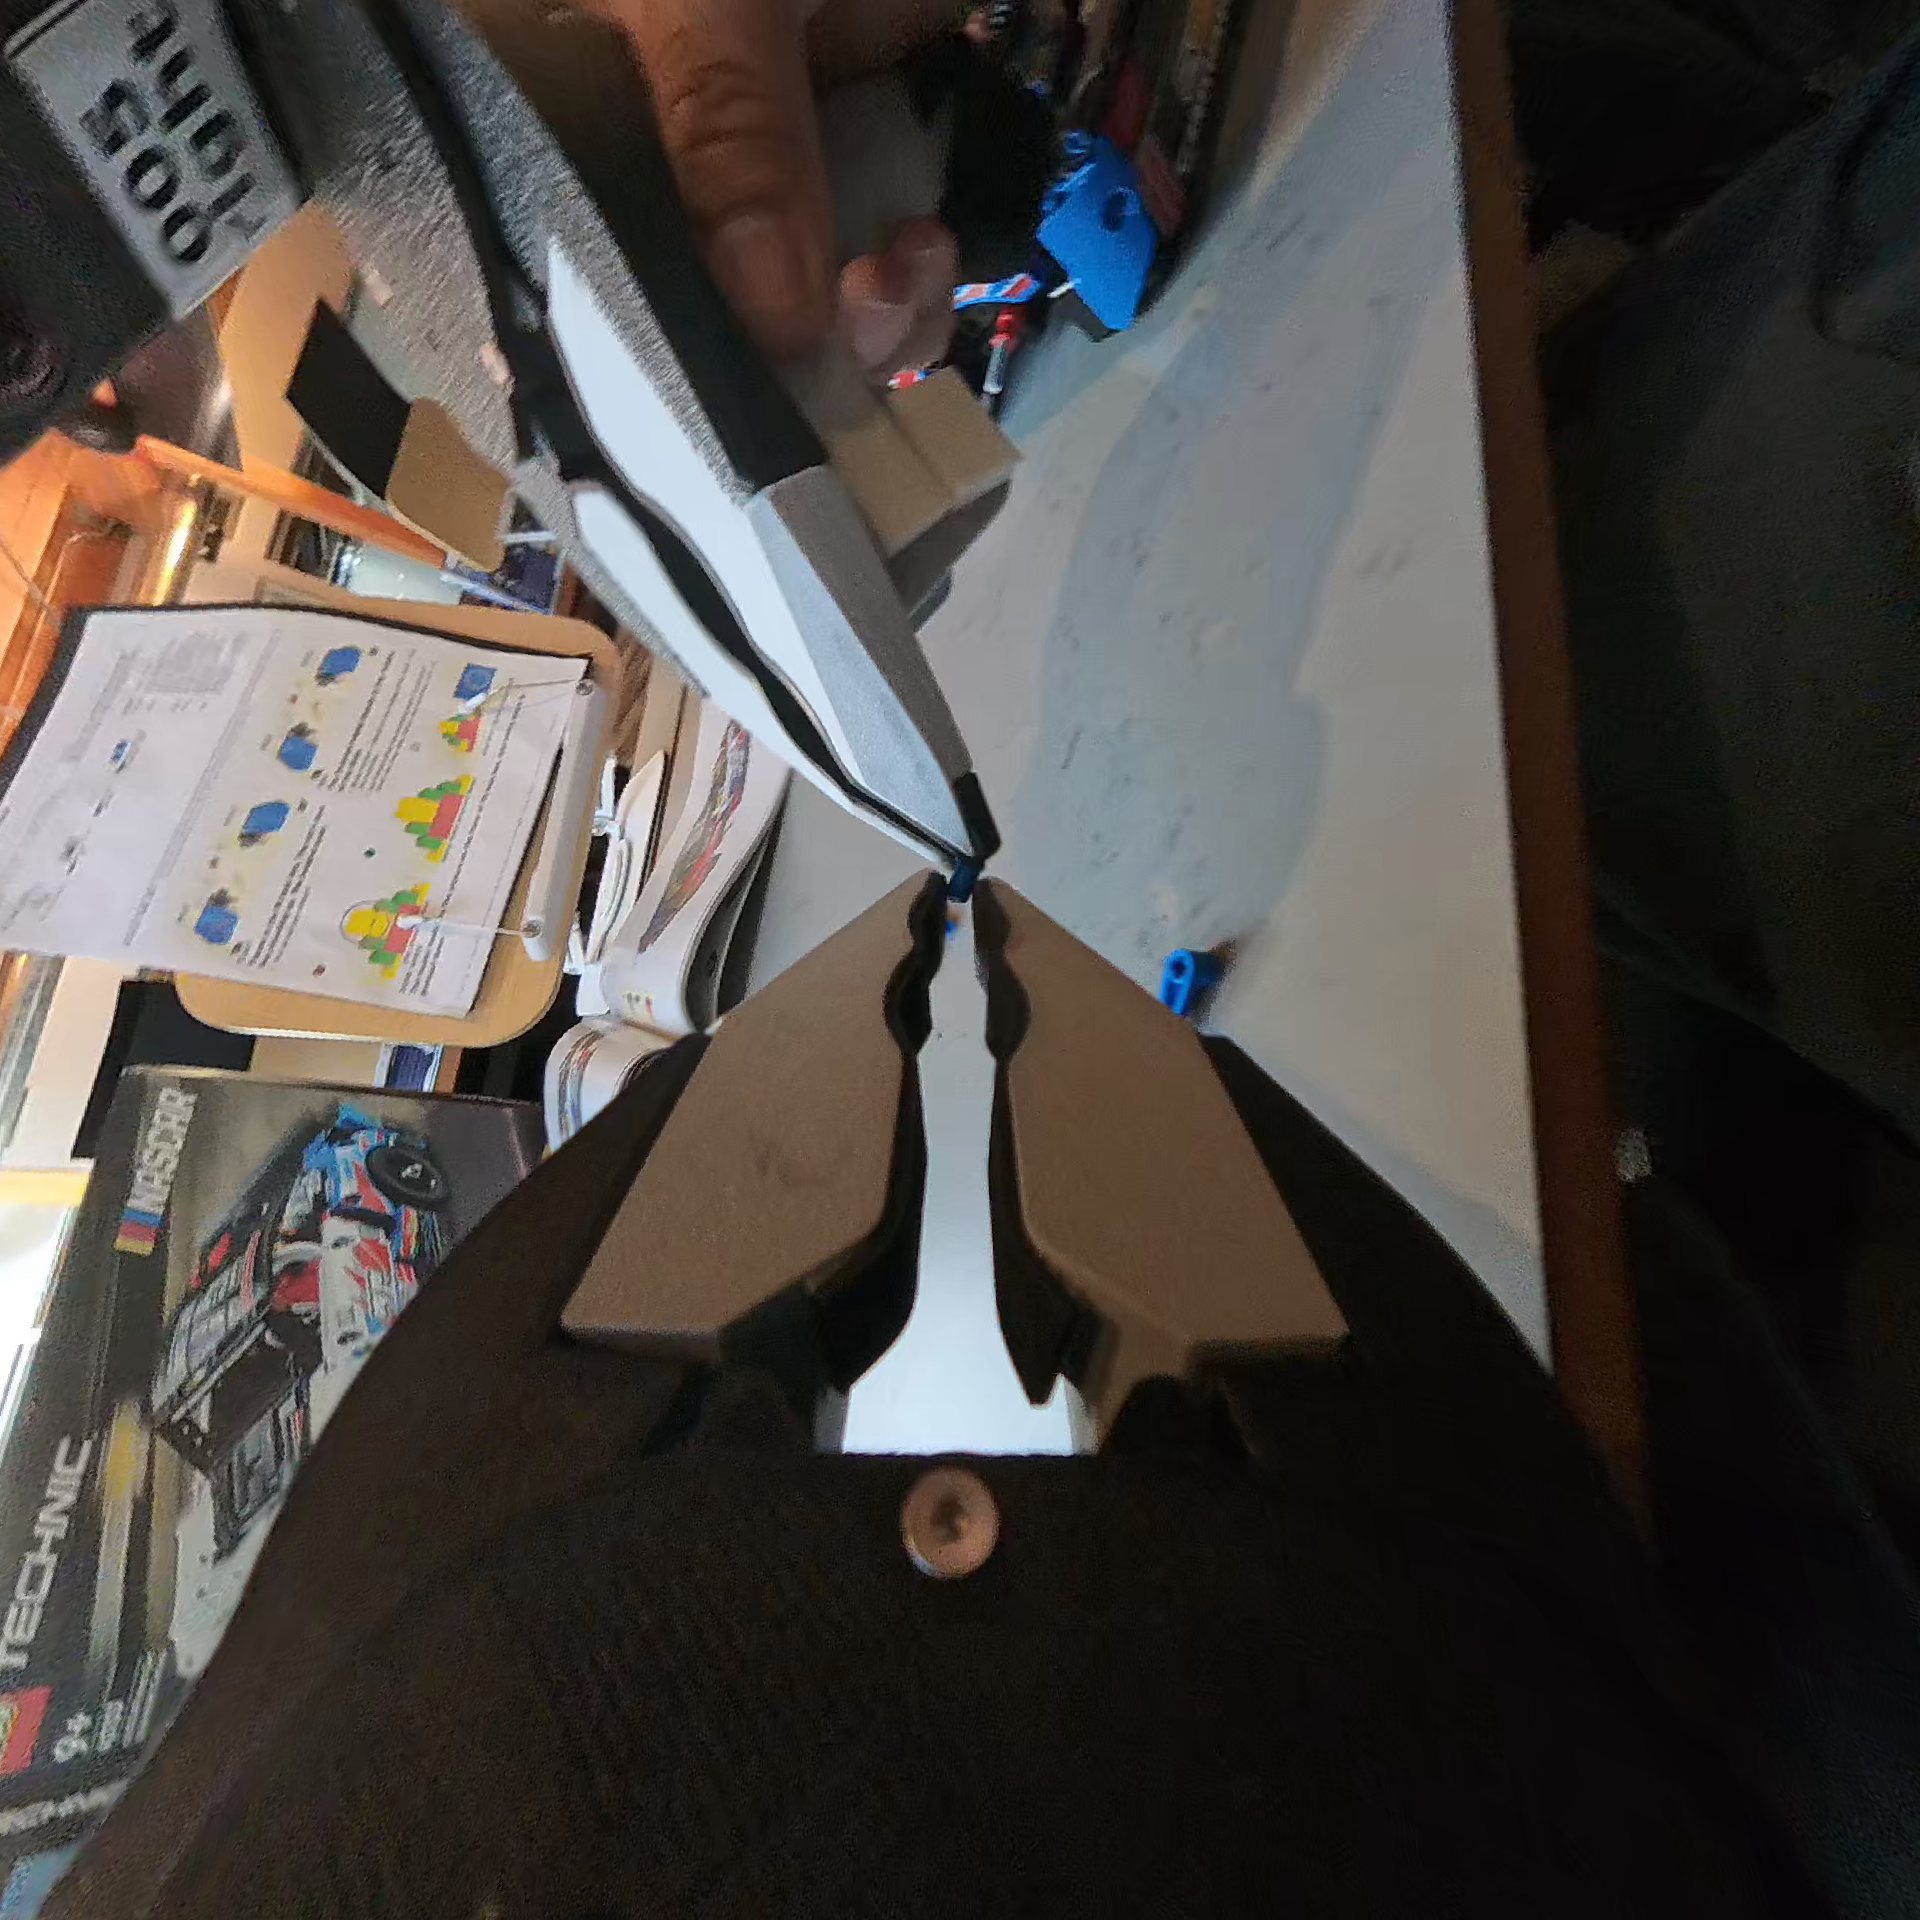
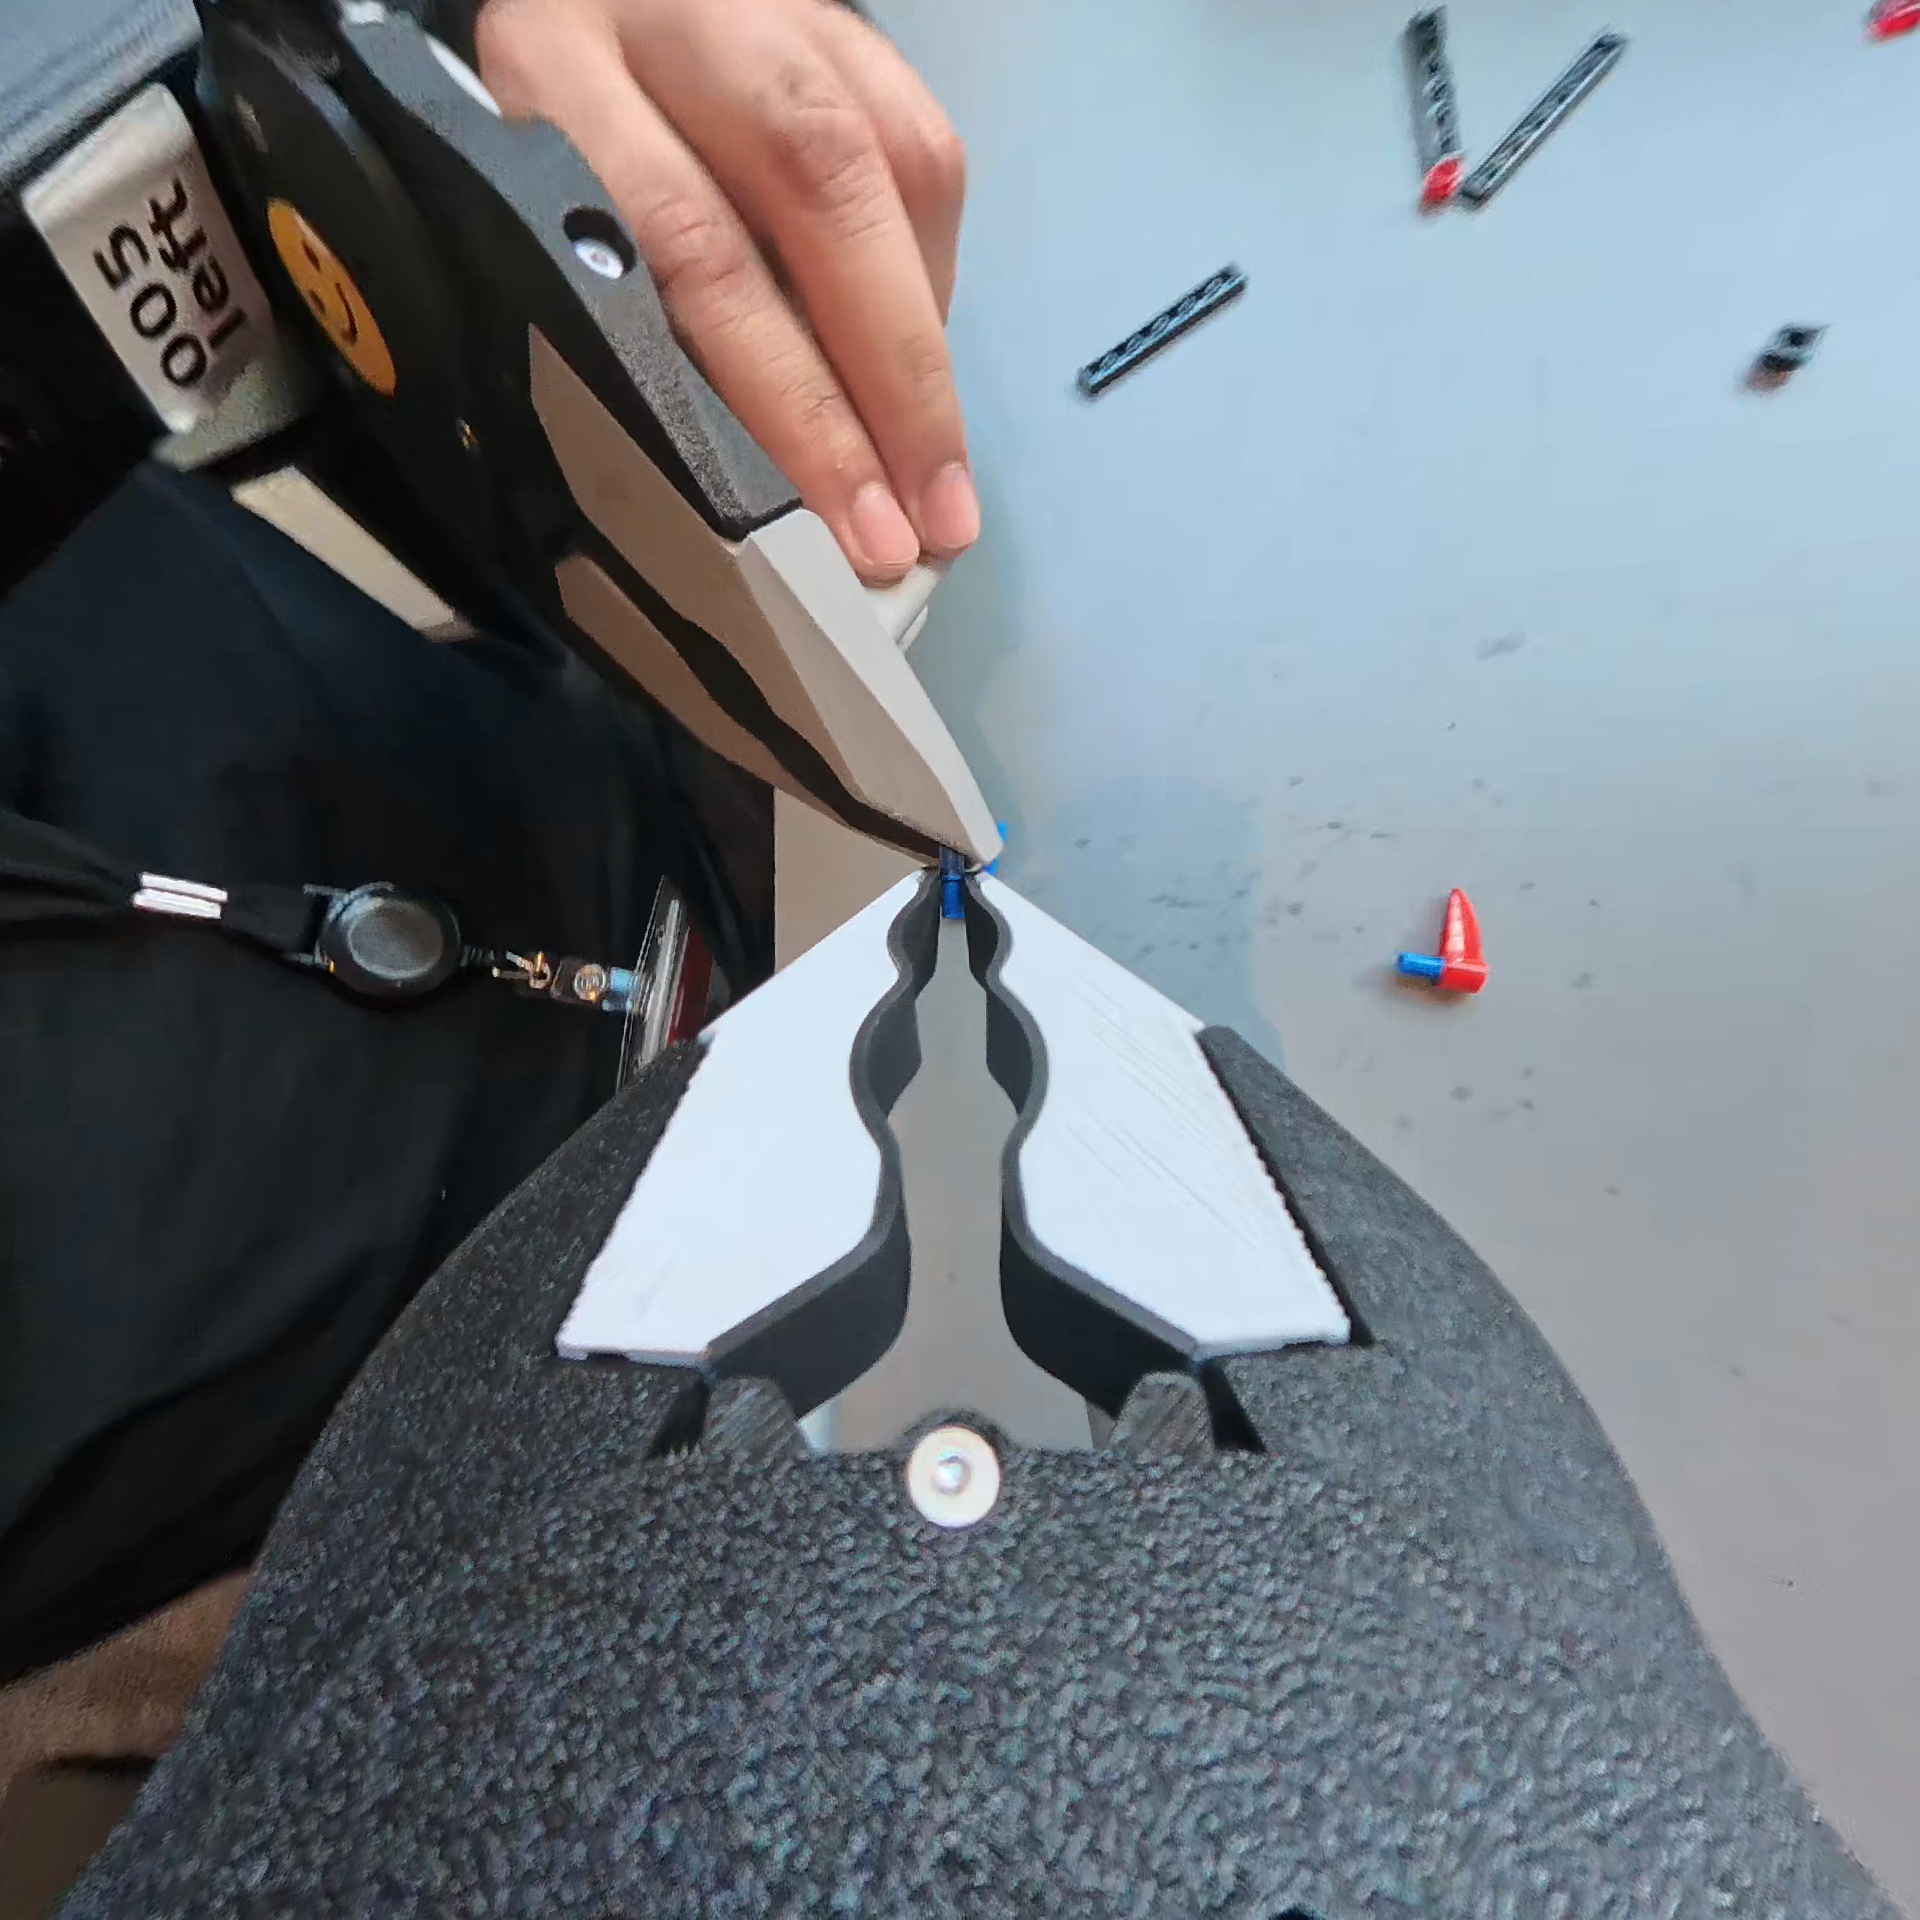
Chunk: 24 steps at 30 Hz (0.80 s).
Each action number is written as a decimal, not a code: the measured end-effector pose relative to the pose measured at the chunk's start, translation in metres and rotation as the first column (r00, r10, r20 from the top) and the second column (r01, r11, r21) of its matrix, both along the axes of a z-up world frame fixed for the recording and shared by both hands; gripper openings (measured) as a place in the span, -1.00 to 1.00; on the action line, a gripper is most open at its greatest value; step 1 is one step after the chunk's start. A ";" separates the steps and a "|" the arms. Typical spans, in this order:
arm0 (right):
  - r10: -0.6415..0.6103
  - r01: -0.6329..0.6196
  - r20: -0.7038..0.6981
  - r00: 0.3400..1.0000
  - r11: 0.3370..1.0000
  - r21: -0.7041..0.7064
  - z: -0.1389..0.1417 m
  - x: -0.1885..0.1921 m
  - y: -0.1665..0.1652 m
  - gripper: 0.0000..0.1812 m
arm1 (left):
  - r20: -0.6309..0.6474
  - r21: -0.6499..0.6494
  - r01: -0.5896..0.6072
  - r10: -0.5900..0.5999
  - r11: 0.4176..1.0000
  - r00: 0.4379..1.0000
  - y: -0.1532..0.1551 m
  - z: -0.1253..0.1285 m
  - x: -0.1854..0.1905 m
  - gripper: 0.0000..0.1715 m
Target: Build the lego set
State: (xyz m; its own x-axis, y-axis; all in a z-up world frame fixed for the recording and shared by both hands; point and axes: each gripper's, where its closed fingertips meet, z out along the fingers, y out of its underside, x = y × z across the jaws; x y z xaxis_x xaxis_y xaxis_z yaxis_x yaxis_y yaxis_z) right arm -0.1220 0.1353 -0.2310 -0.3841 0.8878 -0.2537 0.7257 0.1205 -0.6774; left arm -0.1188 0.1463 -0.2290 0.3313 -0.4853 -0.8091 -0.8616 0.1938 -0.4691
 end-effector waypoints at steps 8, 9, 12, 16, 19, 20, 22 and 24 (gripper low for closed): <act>-0.275 0.222 -0.438 0.856 0.960 -0.169 0.074 -0.016 0.021 -0.83 | 0.403 0.078 -0.148 0.105 0.986 0.909 0.015 0.052 -0.027 -0.98; -0.289 0.225 -0.490 0.823 0.956 -0.186 0.082 -0.013 0.022 -0.83 | 0.461 0.073 -0.144 0.095 0.987 0.883 0.013 0.058 -0.028 -0.98; -0.301 0.199 -0.544 0.784 0.950 -0.239 0.090 -0.006 0.018 -0.83 | 0.572 0.060 -0.131 0.074 0.990 0.817 0.011 0.070 -0.028 -0.98; -0.345 0.235 -0.479 0.807 0.933 -0.274 0.075 -0.010 0.015 -0.90 | 0.580 0.092 -0.107 0.034 0.990 0.814 0.007 0.074 -0.022 -0.99; -0.353 0.214 -0.478 0.804 0.923 -0.321 0.079 -0.012 0.010 -0.94 | 0.568 0.096 -0.093 0.022 0.991 0.823 0.006 0.073 -0.018 -0.99; -0.344 0.203 -0.478 0.808 0.925 -0.321 0.080 -0.013 0.008 -0.96 | 0.566 0.097 -0.096 0.024 0.991 0.824 0.006 0.073 -0.018 -0.98; -0.331 0.198 -0.483 0.811 0.931 -0.305 0.081 -0.013 0.006 -0.98 | 0.563 0.096 -0.095 0.024 0.991 0.826 0.006 0.073 -0.018 -0.98; -0.328 0.204 -0.482 0.812 0.934 -0.292 0.080 -0.014 0.006 -0.99 | 0.569 0.096 -0.094 0.023 0.991 0.822 0.006 0.073 -0.018 -0.99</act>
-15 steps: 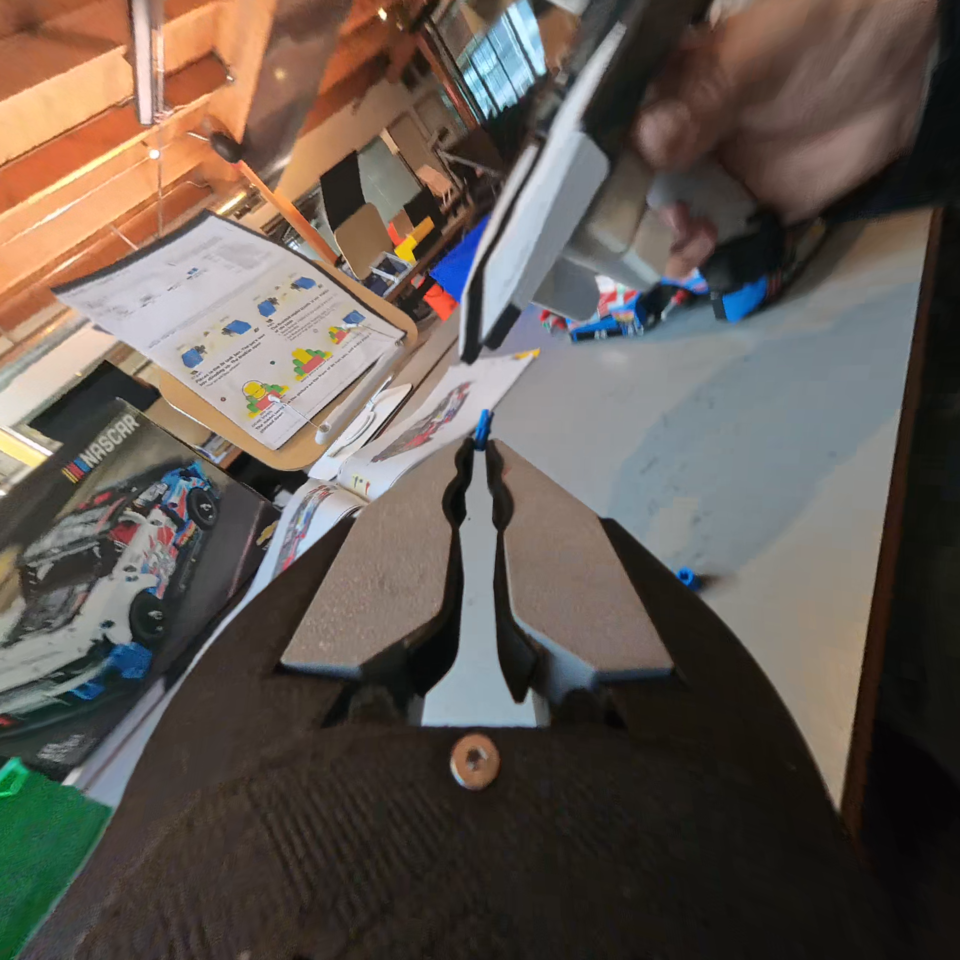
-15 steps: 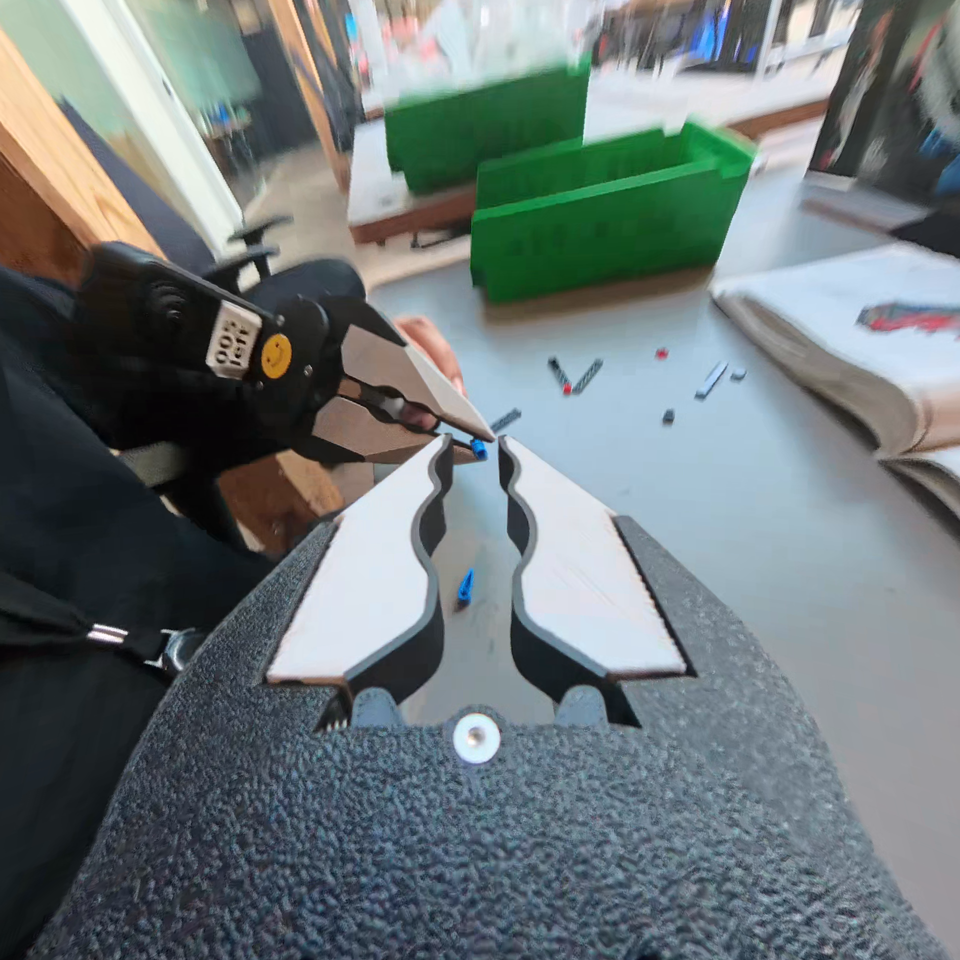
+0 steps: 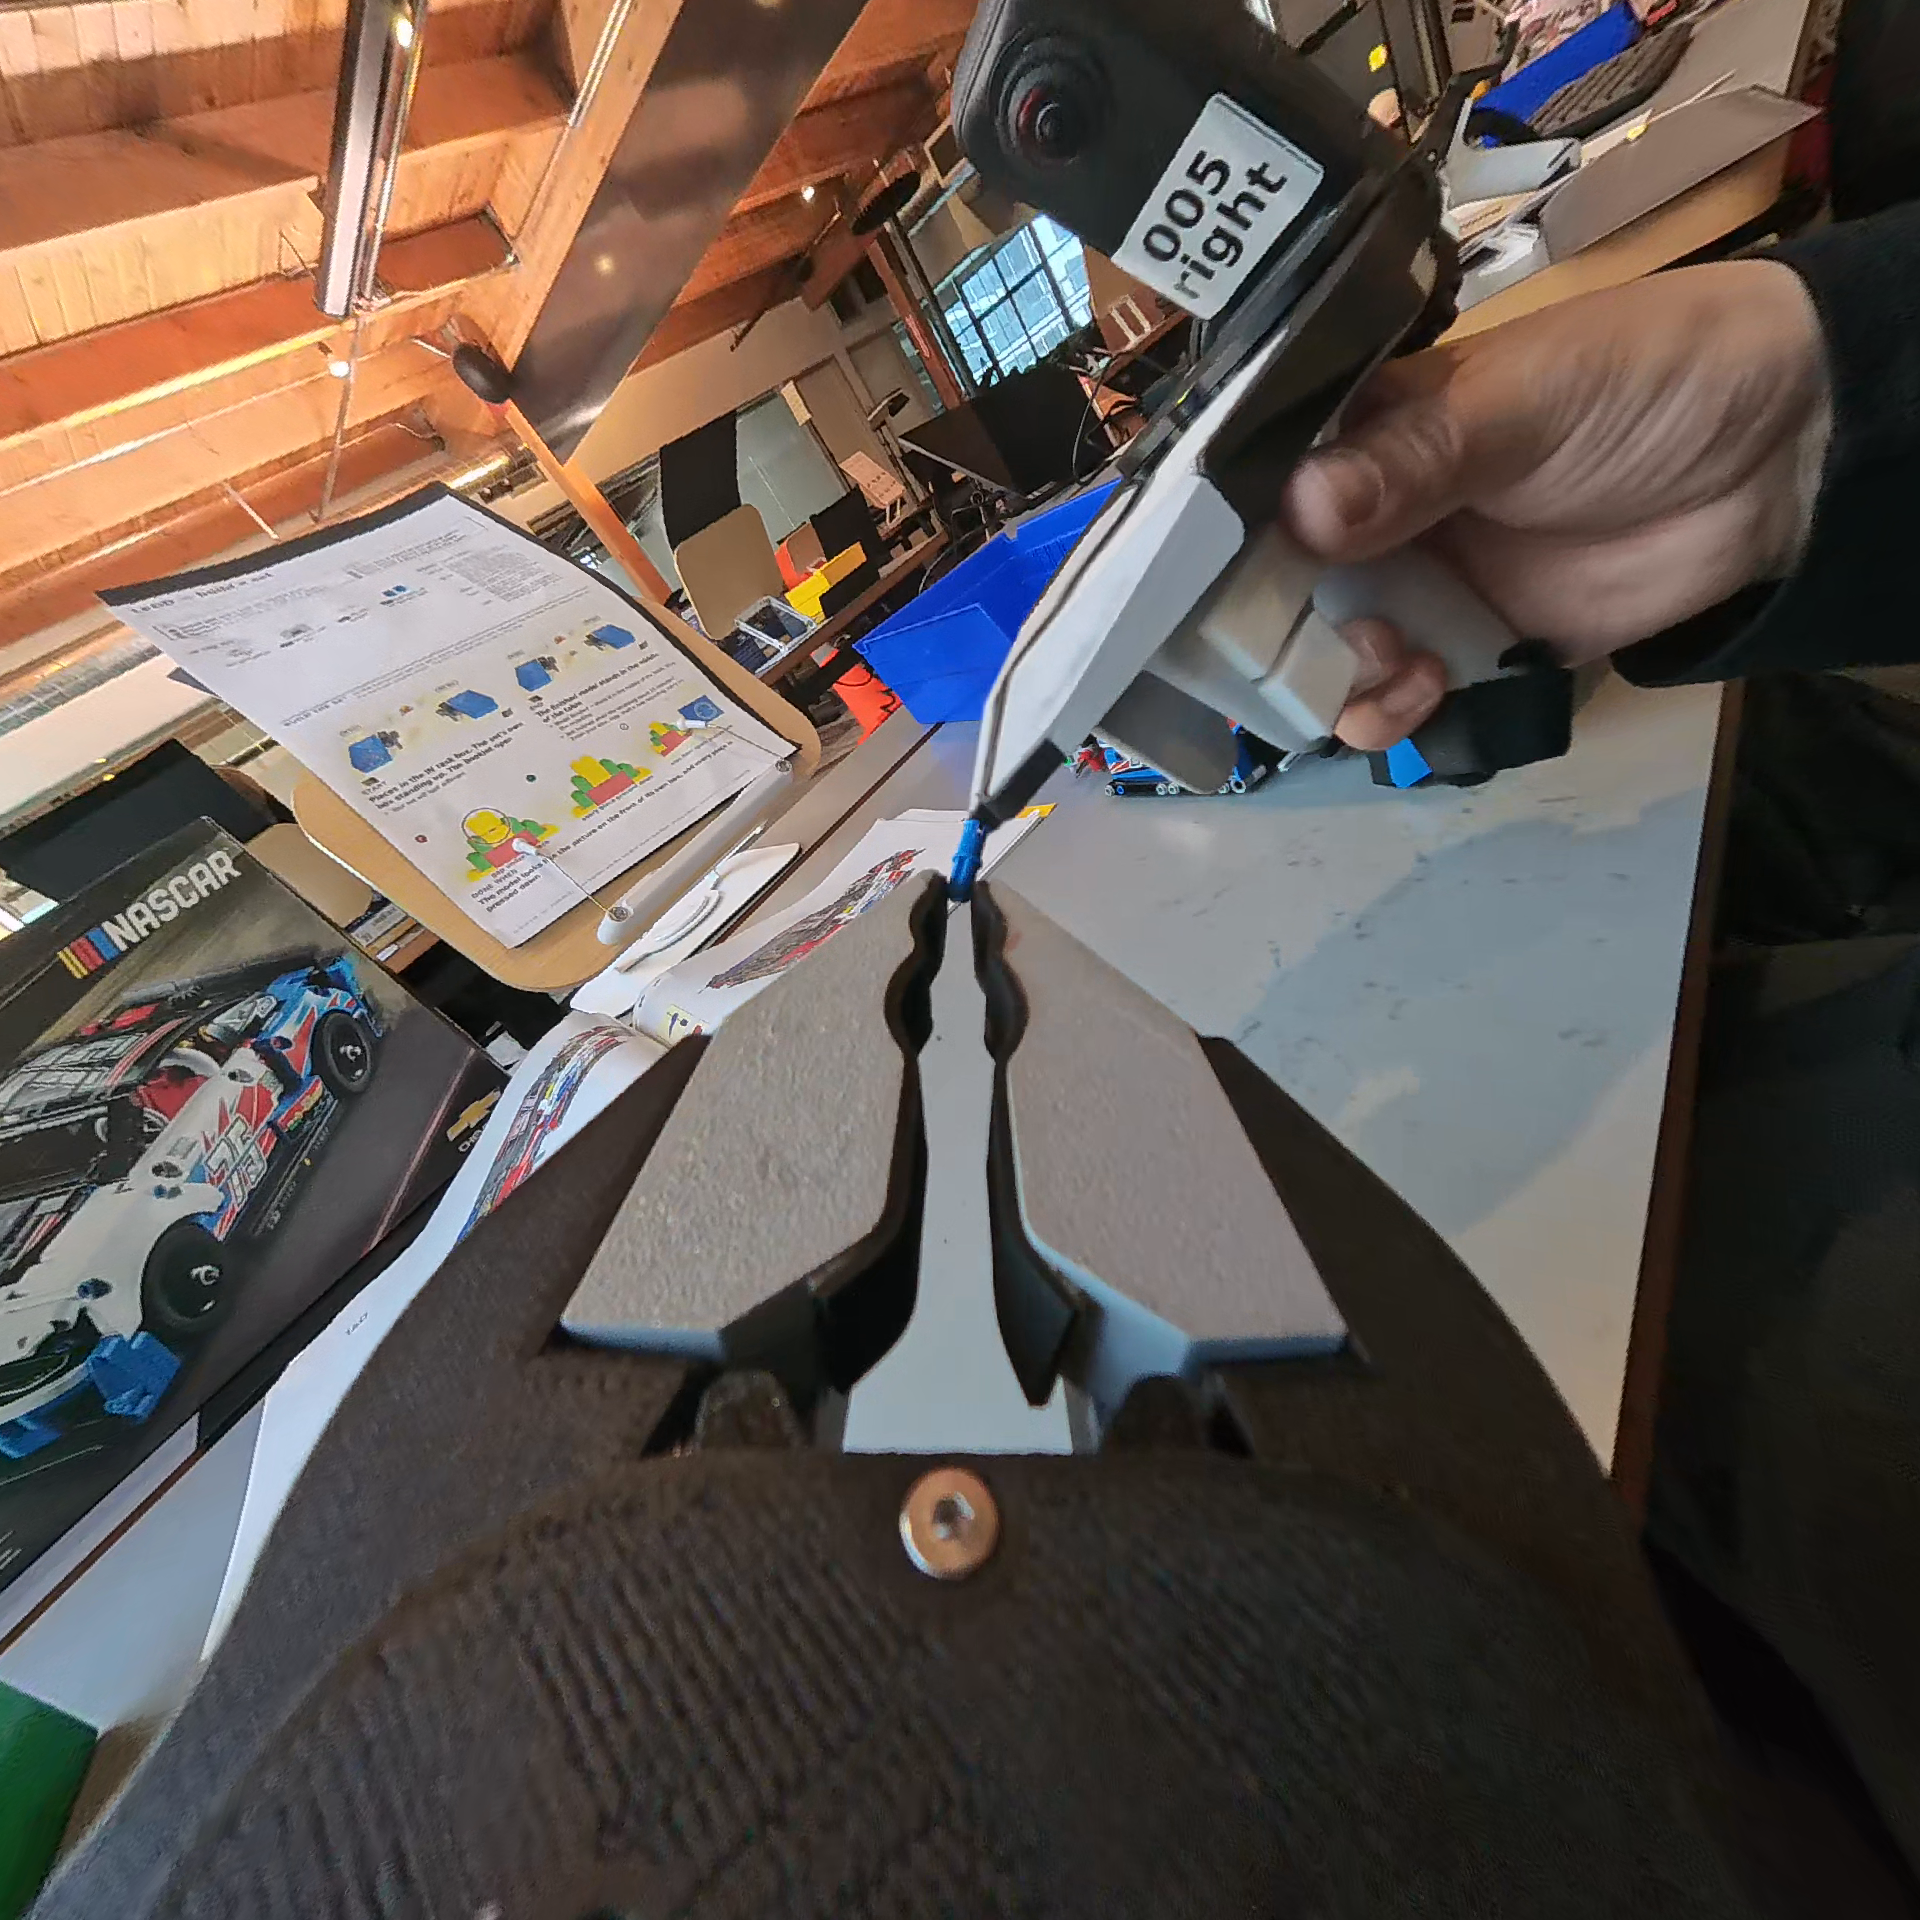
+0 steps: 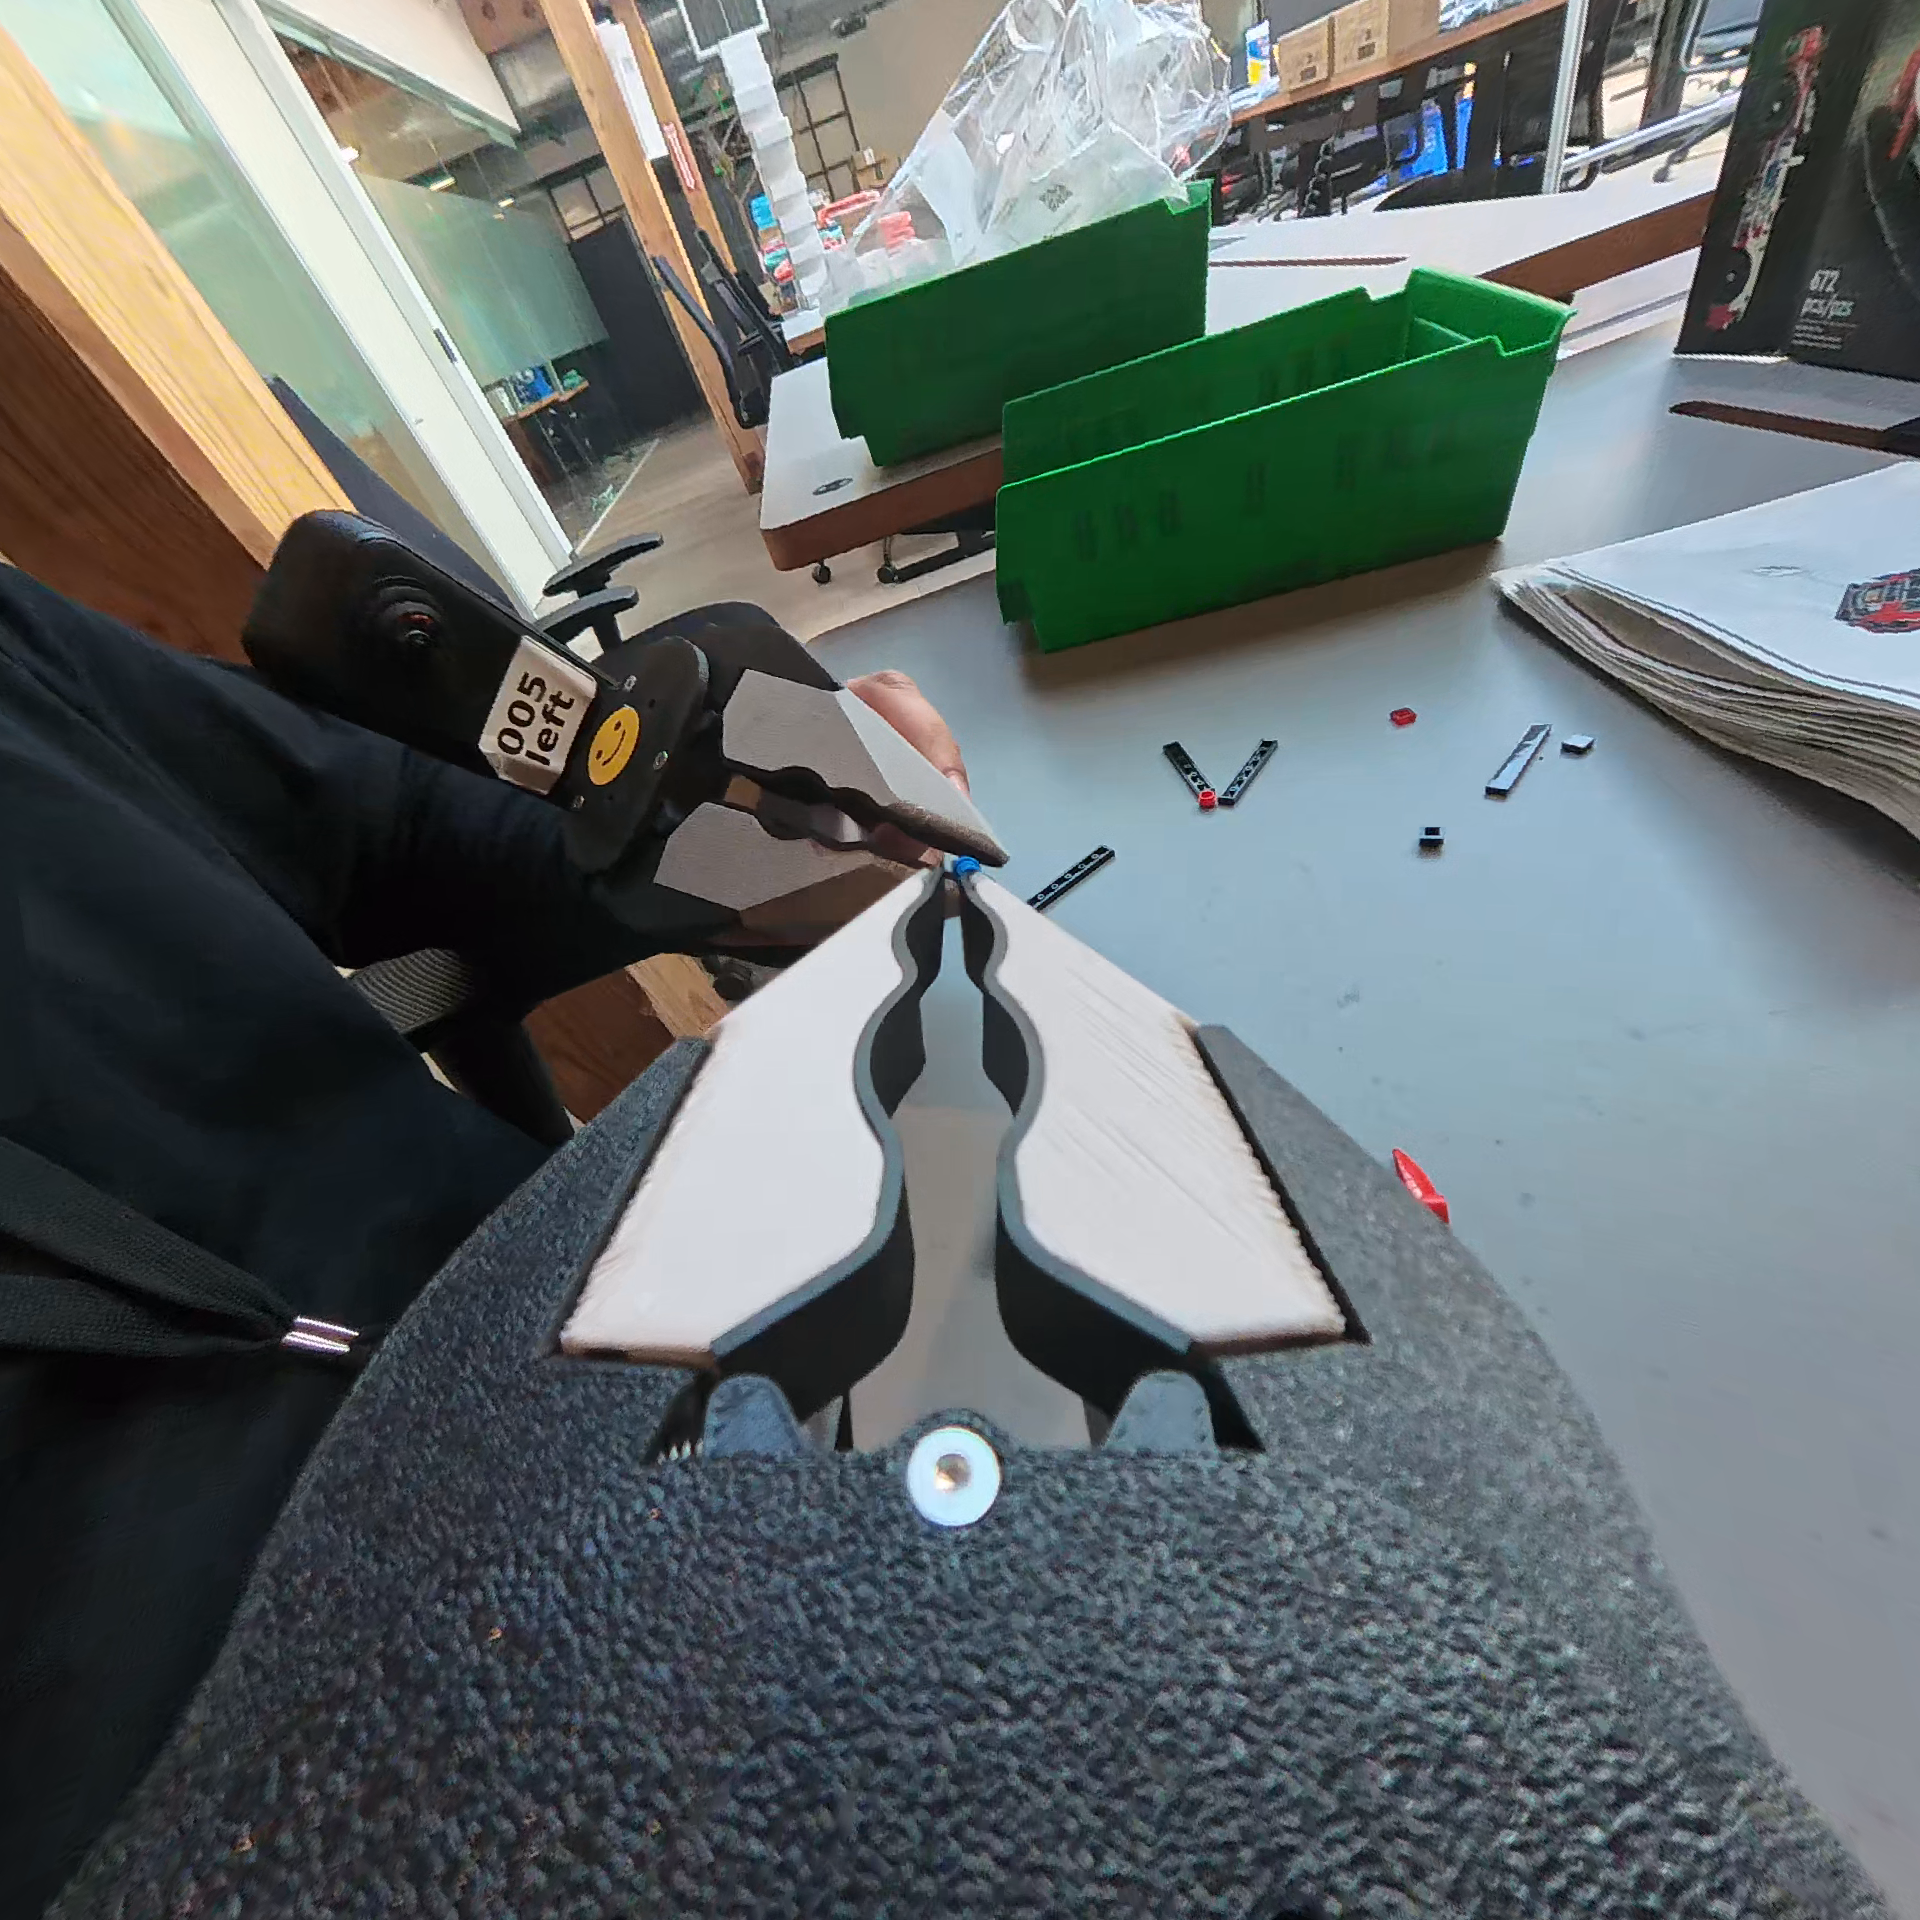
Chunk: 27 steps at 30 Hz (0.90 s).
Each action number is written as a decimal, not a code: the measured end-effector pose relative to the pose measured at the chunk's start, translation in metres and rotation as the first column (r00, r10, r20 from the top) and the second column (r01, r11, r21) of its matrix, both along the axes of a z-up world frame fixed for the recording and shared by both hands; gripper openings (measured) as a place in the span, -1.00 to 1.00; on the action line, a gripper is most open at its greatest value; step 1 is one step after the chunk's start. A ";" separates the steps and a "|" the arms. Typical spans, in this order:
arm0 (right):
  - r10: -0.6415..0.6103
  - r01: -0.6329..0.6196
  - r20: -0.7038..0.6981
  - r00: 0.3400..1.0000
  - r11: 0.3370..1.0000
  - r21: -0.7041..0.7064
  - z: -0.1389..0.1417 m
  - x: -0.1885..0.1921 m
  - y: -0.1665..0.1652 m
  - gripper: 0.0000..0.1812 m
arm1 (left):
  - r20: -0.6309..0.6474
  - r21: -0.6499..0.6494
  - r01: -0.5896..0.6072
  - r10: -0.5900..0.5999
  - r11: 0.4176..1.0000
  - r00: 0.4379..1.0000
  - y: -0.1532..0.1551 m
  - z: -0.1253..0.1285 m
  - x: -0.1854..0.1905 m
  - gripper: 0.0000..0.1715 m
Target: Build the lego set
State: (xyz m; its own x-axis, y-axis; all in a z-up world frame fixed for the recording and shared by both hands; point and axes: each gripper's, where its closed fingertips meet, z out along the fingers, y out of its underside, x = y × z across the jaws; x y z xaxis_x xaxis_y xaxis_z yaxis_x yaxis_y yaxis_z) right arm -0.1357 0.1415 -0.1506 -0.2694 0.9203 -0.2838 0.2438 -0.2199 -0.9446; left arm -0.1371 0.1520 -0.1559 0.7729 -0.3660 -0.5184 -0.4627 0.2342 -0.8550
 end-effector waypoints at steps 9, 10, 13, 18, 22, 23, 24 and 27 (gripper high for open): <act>-0.014 0.014 0.023 1.000 1.000 0.000 -0.004 -0.004 0.002 -0.87 | -0.006 0.025 0.003 -0.003 1.000 1.000 -0.002 0.003 0.000 -0.99; -0.007 0.007 0.015 1.000 1.000 -0.005 -0.003 -0.004 0.000 -0.94 | -0.014 0.021 0.006 -0.006 1.000 1.000 -0.002 0.002 0.001 -0.99; 0.001 -0.001 0.009 1.000 1.000 -0.017 -0.002 -0.005 -0.002 -0.96 | -0.028 0.033 -0.002 0.003 0.999 1.000 -0.002 0.002 0.001 -0.98; 0.001 -0.001 0.005 1.000 0.999 -0.033 -0.001 -0.005 -0.003 -0.97 | -0.030 0.035 -0.005 0.006 0.999 1.000 -0.002 0.002 0.001 -0.98; -0.011 0.011 0.010 1.000 1.000 -0.029 -0.003 -0.006 -0.002 -0.97 | -0.046 0.038 -0.015 0.017 0.999 0.999 -0.001 0.001 0.001 -0.99; -0.016 0.016 0.015 1.000 1.000 -0.022 -0.003 -0.006 -0.001 -0.97 | -0.051 0.038 -0.017 0.019 0.999 0.998 -0.001 0.000 0.000 -0.99; -0.024 0.024 0.023 0.999 1.000 -0.011 -0.005 -0.006 -0.001 -0.97 | -0.059 0.037 -0.022 0.024 0.999 0.998 0.000 -0.001 0.000 -0.99; -0.058 0.057 0.031 0.998 0.998 0.024 -0.007 -0.008 0.002 -0.97 | -0.096 0.043 -0.054 0.058 0.998 0.994 0.002 -0.004 -0.003 -0.99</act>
